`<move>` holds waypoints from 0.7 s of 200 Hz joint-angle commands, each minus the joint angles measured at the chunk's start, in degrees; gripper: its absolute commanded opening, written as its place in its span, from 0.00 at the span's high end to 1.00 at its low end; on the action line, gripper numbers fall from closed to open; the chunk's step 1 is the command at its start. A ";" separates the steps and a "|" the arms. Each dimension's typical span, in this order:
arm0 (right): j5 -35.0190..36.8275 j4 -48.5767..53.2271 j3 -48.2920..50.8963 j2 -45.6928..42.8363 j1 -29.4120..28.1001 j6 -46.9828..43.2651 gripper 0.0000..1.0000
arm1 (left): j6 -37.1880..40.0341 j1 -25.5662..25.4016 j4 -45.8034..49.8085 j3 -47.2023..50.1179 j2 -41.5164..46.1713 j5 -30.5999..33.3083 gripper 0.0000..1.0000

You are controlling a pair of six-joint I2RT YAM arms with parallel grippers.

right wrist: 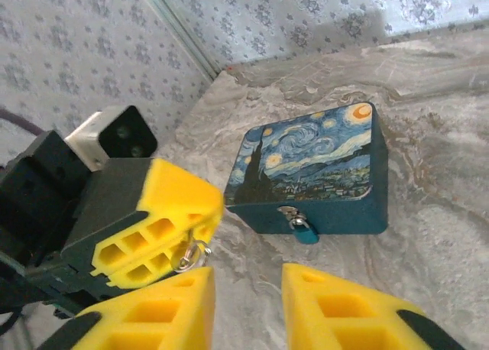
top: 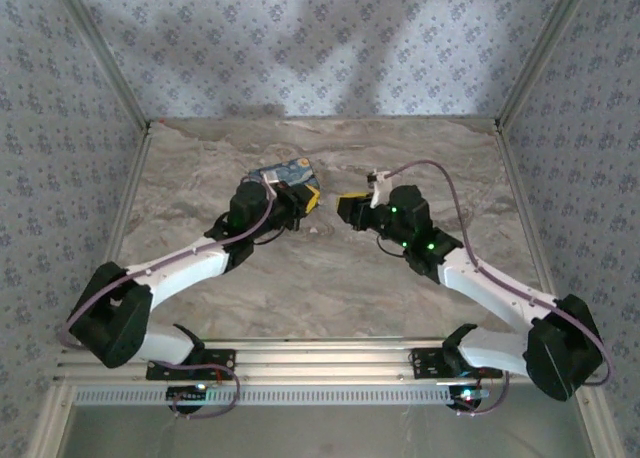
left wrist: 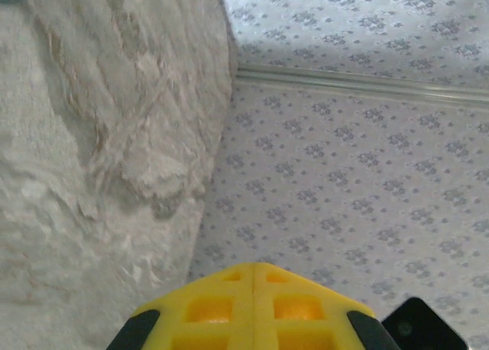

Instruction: Unlock a padlock with a key

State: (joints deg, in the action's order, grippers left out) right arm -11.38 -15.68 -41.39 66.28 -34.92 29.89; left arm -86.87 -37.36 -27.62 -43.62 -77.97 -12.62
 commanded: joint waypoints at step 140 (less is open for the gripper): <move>-28.06 -42.42 3.13 8.61 4.56 24.28 0.48 | 42.70 -2.88 -8.25 -5.45 8.30 -4.47 1.00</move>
State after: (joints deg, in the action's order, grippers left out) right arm -37.71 -54.04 -35.16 74.06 -28.82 53.49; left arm -45.98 -39.83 -33.08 -48.10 -70.28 -16.12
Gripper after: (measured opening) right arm 0.533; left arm 0.045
